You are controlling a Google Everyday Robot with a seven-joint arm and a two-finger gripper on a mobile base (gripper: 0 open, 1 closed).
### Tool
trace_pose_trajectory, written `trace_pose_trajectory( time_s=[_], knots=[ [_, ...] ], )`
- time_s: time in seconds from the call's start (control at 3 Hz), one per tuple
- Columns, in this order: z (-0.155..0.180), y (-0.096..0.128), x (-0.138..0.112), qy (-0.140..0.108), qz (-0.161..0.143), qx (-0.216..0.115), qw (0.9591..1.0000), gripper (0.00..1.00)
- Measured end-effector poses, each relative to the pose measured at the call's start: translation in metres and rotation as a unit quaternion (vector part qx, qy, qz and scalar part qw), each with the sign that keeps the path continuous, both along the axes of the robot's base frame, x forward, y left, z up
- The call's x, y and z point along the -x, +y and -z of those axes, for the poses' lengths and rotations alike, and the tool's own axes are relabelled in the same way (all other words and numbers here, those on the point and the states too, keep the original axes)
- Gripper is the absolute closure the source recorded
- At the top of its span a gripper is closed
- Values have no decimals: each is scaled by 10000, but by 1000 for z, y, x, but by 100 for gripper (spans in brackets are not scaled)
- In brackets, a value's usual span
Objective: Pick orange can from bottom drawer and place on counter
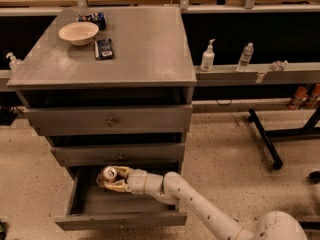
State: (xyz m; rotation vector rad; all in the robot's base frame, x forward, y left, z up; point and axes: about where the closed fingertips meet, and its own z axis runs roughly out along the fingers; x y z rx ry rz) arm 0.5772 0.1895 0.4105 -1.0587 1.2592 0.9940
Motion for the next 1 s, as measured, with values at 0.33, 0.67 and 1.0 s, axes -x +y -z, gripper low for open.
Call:
trace_pose_trajectory(
  time_s=[0.33,0.67,1.0],
  knots=[
    [-31,-30,8,231,-684,199,9972,100],
    [-65,-69,5,559,-1233,727,9881,100],
    [-124,-123,-15,824,-1370,1366,9776,100]
  ],
)
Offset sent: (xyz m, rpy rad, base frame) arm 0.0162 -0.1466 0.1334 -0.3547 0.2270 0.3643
